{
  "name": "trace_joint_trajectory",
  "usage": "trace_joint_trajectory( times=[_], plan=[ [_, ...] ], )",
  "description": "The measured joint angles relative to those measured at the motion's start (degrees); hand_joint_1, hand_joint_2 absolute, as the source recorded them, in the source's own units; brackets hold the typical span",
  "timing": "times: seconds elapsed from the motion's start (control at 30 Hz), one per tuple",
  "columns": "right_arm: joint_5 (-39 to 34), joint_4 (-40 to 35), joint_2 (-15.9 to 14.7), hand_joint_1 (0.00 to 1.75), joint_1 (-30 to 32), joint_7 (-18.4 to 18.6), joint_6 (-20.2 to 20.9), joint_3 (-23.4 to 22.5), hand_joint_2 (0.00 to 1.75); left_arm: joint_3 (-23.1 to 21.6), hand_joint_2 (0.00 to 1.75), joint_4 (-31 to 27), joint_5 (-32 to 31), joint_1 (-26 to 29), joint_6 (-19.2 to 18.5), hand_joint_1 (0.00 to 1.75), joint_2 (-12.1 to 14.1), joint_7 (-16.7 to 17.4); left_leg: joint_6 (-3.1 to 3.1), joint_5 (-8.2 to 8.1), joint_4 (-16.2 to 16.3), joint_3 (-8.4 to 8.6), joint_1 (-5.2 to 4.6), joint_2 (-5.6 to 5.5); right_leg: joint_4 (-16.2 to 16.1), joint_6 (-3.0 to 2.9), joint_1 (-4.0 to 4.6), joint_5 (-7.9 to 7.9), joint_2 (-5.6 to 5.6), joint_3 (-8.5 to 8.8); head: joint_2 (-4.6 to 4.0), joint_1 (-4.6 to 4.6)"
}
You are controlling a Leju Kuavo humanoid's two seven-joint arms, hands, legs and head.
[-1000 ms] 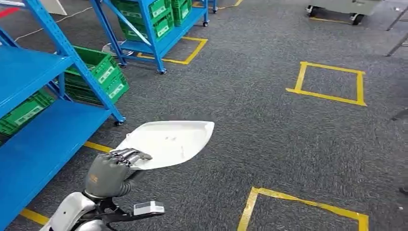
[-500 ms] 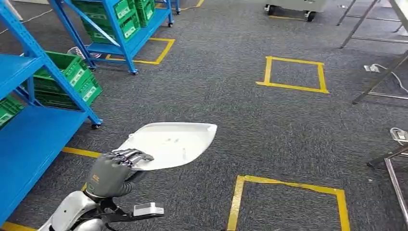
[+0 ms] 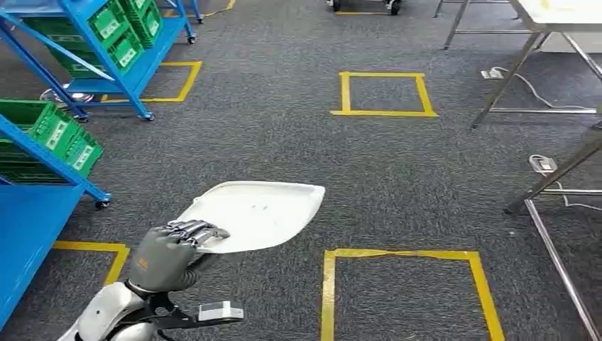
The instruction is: Take the parts from the cabinet and place them on the table.
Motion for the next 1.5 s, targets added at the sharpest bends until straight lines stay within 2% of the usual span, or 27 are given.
trace_joint_trajectory(
  times=[0.07, 0.1, 0.13, 0.2, 0.27, 0.37, 0.43, 0.47, 0.5, 0.57, 0.6, 0.63, 0.67, 0.77, 0.8, 0.83, 0.93, 0.97, 1.0, 1.07, 1.1, 1.13, 1.23, 1.3, 1.33, 1.43, 1.5],
  plan=[
    [0.0, 0.0, 0.0, 0.00, 0.0, 0.0, 0.0, 0.0, 0.00, 0.0, 1.75, 0.0, 0.0, 0.0, 0.0, 1.75, 0.0, 0.0, 0.52, 5.86, -7.8, 2.95, -0.01, -0.67, 0.1, 0.01, 0.10, 0.00, 1.57, 0.21, 0.00, -0.02],
    [0.1, 0.0, 0.1, 0.00, 0.0, 0.0, 0.0, 0.0, 0.00, 0.0, 1.75, 0.0, 0.0, 0.0, 0.0, 1.75, 0.0, 0.0, 0.83, 8.34, -12.2, 4.69, 0.02, -2.94, 0.1, 0.04, 0.02, -0.03, 2.17, 0.13, 0.00, 0.00],
    [0.1, 0.0, 0.1, 0.00, -0.2, 0.0, 0.0, 0.0, 0.00, 0.0, 1.75, 0.0, 0.0, 0.0, 0.0, 1.75, 0.1, -0.1, 1.08, 8.84, -14.7, 5.34, 0.03, -4.93, 0.6, 0.28, 0.44, -0.14, 2.68, -0.20, 0.00, 0.00],
    [0.1, 0.0, 0.1, 0.00, -0.1, -0.1, 0.0, 0.0, 0.00, -0.1, 1.75, 0.2, -0.1, -0.1, 0.0, 1.75, 0.1, -0.2, 0.75, 7.85, -15.9, 5.90, 0.22, -4.21, 0.8, 0.73, 0.17, 0.01, 3.85, -1.06, 0.00, 0.18],
    [0.2, 0.0, 0.1, 0.00, 0.4, -0.1, 0.0, 0.0, 0.00, -0.1, 1.75, 0.2, -0.1, -0.2, 0.1, 1.75, 0.1, -0.3, 1.35, 8.02, -16.3, 6.13, 0.31, -3.08, 0.6, 1.48, 0.06, 0.10, 5.03, -1.29, 0.00, 0.05],
    [0.2, 0.0, 0.1, 0.00, 0.3, -0.1, 0.0, 0.0, 0.00, -0.2, 1.75, 0.2, -0.1, -0.3, 0.1, 1.75, 0.0, -0.5, 1.92, 7.91, -16.7, 6.75, 0.43, -1.14, 7.4, 2.59, 0.11, -3.99, -1.22, -4.66, 0.00, 0.77],
    [0.3, 0.0, 0.1, 0.00, 0.0, -0.2, 0.0, 0.0, 0.00, -0.2, 1.75, 0.3, -0.1, -0.2, 0.1, 1.75, 0.0, -0.5, 1.96, 7.61, -16.6, 6.97, 0.38, 0.47, 16.6, 3.22, -0.44, -7.46, -2.61, -9.43, 0.00, 0.72],
    [0.3, 0.0, 0.2, 0.00, 0.0, -0.2, 0.0, 0.0, 0.00, -0.2, 1.75, 0.4, -0.1, -0.2, 0.1, 1.75, 0.0, -0.5, 1.92, 7.39, -16.6, 7.11, 0.44, 1.15, 18.6, 3.50, -0.74, -7.46, -2.87, -10.65, 0.00, 0.72],
    [0.5, 0.0, 0.2, 0.00, 0.2, -0.2, 0.0, 0.0, 0.00, -0.2, 1.75, 0.4, -0.1, -0.2, 0.1, 1.75, 0.0, -0.5, 1.74, 7.11, -16.6, 7.41, 0.50, 1.75, 17.6, 3.74, -1.09, -6.07, -2.99, -10.23, 0.00, 0.70],
    [0.5, 0.0, 0.2, 0.00, 0.3, -0.2, 0.0, 0.0, 0.00, -0.2, 1.75, 0.4, -0.1, -0.2, 0.1, 1.75, 0.0, -0.6, 1.19, 6.36, -16.6, 8.38, 0.73, 2.85, 9.4, 4.11, -1.57, -1.20, -3.72, -6.10, 0.00, 0.68],
    [0.6, 0.0, 0.2, 0.00, 0.2, -0.2, 0.0, 0.0, 0.00, -0.2, 1.75, 0.4, -0.1, -0.2, 0.1, 1.75, 0.0, -0.6, 0.81, 5.89, -16.6, 9.04, 0.80, 3.33, 4.4, 4.34, -1.63, 1.20, -5.42, -3.42, 0.00, 0.74],
    [0.6, 0.0, 0.4, 0.00, 0.0, -0.2, 0.0, 0.0, 0.00, -0.2, 1.75, 0.4, -0.1, -0.2, 0.1, 1.75, 0.0, -0.6, 0.28, 5.45, -16.6, 9.29, 0.39, 3.78, 2.7, 4.90, -0.93, 0.20, -8.04, -2.07, 0.00, 0.83],
    [0.6, 0.0, 0.5, 0.00, -0.2, -0.2, 0.0, 0.0, 0.00, -0.2, 1.75, 0.4, -0.1, -0.2, 0.1, 1.75, 0.1, -0.6, -0.07, 5.09, -16.2, 9.37, 0.16, 4.13, 1.8, 3.49, -0.97, 0.02, -7.62, -1.79, 0.00, 0.94],
    [0.6, 0.0, 0.5, 0.00, -0.1, -0.2, 0.1, 0.0, 0.00, -0.4, 1.75, 0.5, -0.1, -0.4, 0.1, 1.75, 0.1, -0.6, -0.61, 4.72, -16.7, 10.04, 0.22, 6.01, 2.1, 2.04, -0.60, -0.46, -5.75, -2.33, 0.00, 0.42],
    [0.6, 0.0, 0.5, 0.00, 0.0, -0.2, 0.1, 0.0, 0.00, -0.4, 1.75, 0.5, -0.1, -0.5, 0.1, 1.75, 0.1, -0.6, -1.05, 4.15, -16.6, 10.20, 0.59, 5.30, 1.7, 1.48, -0.83, -0.45, -4.96, -1.96, 0.00, 0.15],
    [0.6, 0.0, 0.5, 0.00, 0.1, -0.2, 0.1, 0.0, 0.00, -0.4, 1.75, 0.5, -0.1, -0.5, 0.1, 1.75, 0.1, -0.6, -0.96, 3.12, -14.7, 9.37, 0.71, 2.73, 1.7, 1.24, -0.81, -0.52, -4.42, -1.75, 0.00, 0.04],
    [0.6, 0.0, 0.5, 0.00, -0.2, -0.2, 0.1, 0.0, 0.00, -0.5, 1.75, 0.6, -0.1, -0.4, 0.1, 1.75, 0.2, -0.6, -0.68, -1.91, -0.8, 0.92, 0.38, 0.27, 1.6, 0.38, -0.73, -0.85, -2.27, -1.41, 0.00, -0.39],
    [0.6, 0.0, 0.5, 0.00, -0.1, -0.2, 0.1, 0.0, 0.00, -0.6, 1.75, 0.7, -0.1, -0.3, 0.1, 1.75, 0.2, -0.6, -0.50, -1.90, 2.2, -1.58, 0.31, 0.06, 1.6, 0.21, -0.65, -1.06, -1.49, -1.15, 0.00, -0.48],
    [0.6, 0.0, 0.5, 0.00, -0.1, -0.2, 0.1, 0.0, 0.00, -0.6, 1.75, 0.8, -0.1, -0.3, 0.1, 1.75, 0.3, -0.6, -0.28, -0.39, 2.3, -2.59, 0.25, -0.02, 1.6, 0.17, -0.60, -1.28, -0.71, -0.80, 0.00, -0.44],
    [0.6, 0.0, 0.5, 0.00, 0.0, -0.2, 0.1, 0.0, 0.00, -0.7, 1.75, 0.9, -0.1, -0.3, 0.1, 1.75, 0.3, -0.6, 0.33, 5.92, -4.0, -1.16, 0.15, -0.28, 1.6, 0.24, -0.57, -1.98, 1.06, 0.37, 0.00, -0.42],
    [0.6, 0.0, 0.5, 0.00, 0.0, -0.2, 0.1, 0.0, 0.00, -0.7, 1.75, 0.9, -0.1, -0.3, 0.1, 1.75, 0.3, -0.6, 0.68, 9.31, -8.8, 0.58, 0.03, -1.21, 1.6, 0.34, -0.63, -2.35, 1.85, 0.98, 0.00, -0.44],
    [0.6, 0.0, 0.6, 0.00, 0.0, -0.2, 0.1, 0.0, 0.00, -0.7, 1.75, 0.9, -0.1, -0.3, 0.1, 1.75, 0.4, -0.6, 0.94, 11.30, -12.4, 1.65, 0.04, -3.64, 1.4, 0.51, -0.82, -2.63, 2.39, 0.79, 0.00, -0.48],
    [0.6, 0.0, 0.6, 0.00, 0.0, -0.2, 0.1, 0.0, 0.00, -0.9, 1.75, 0.9, 0.0, -0.5, 0.0, 1.75, 0.4, -0.6, 0.88, 9.76, -16.0, 3.16, 0.04, -3.41, 1.8, 1.47, -0.65, -2.77, 4.19, 1.33, 0.00, -0.53],
    [0.6, 0.0, 0.5, 0.00, 0.4, -0.2, 0.1, 0.0, 0.00, -0.9, 1.75, 0.9, 0.0, -0.8, 0.0, 1.75, 0.3, -0.6, 1.36, 9.63, -16.4, 4.10, 0.25, -2.35, 1.5, 1.82, -0.52, -3.54, 3.88, 1.40, 0.00, -0.48],
    [0.6, 0.0, 0.5, 0.00, 0.4, -0.2, 0.1, 0.0, 0.00, -0.9, 1.75, 0.9, 0.0, -0.8, 0.0, 1.75, 0.3, -0.6, 1.60, 9.43, -16.4, 4.61, 0.23, -2.01, 2.8, 2.05, -0.18, -4.39, 0.91, 1.05, 0.00, -0.35],
    [0.6, 0.0, 0.5, 0.00, -0.1, -0.3, 0.1, 0.0, 0.00, -0.9, 1.75, 0.9, -0.1, -0.7, 0.0, 1.75, 0.3, -0.6, 2.03, 8.37, -16.4, 5.70, 0.06, -0.11, 14.8, 2.76, -0.36, -9.21, -2.31, -5.53, 0.00, -0.15],
    [0.6, 0.0, 0.6, 0.00, 0.1, -0.3, 0.1, 0.0, 0.00, -0.9, 1.75, 0.9, -0.1, -0.7, -0.1, 1.75, 0.2, -0.6, 1.91, 7.47, -16.4, 6.68, 0.09, 1.01, 18.4, 3.25, -0.77, -9.05, -2.80, -8.76, 0.00, -0.15]
  ],
)
